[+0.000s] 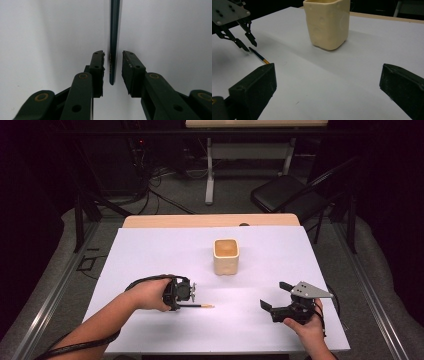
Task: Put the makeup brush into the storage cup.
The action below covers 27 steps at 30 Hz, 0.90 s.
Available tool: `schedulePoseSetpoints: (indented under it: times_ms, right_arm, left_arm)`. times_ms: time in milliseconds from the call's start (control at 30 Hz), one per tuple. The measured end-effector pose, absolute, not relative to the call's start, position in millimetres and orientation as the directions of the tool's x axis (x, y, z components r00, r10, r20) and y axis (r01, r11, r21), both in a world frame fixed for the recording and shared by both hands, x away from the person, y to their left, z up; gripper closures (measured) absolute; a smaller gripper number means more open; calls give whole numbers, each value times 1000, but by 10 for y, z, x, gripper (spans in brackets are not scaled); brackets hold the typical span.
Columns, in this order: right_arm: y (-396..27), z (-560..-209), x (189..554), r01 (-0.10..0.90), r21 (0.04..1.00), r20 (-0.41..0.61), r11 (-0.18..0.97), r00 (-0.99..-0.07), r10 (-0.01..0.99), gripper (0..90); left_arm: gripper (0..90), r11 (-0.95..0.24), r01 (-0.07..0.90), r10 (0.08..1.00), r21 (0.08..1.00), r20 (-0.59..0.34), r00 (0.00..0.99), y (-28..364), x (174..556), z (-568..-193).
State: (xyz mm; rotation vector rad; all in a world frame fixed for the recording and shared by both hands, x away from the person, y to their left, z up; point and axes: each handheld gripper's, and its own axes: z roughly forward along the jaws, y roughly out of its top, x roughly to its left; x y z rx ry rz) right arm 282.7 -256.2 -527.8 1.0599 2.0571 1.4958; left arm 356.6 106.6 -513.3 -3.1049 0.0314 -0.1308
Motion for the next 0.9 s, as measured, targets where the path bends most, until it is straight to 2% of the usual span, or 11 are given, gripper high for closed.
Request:
schedulePoseSetpoints:
  times_ms: [500,900]
  right_arm:
    - [-2563,-5281,2829,349,925,117,153,-643,757,6]
    - [-2564,-5281,2828,352,924,120,152,-641,758,7]
  left_arm:
    - [812,-999,-27,-29,-32,77,997,1033,3564,-5171]
    - [836,-998,-34,-38,-46,76,996,1011,3557,-5206]
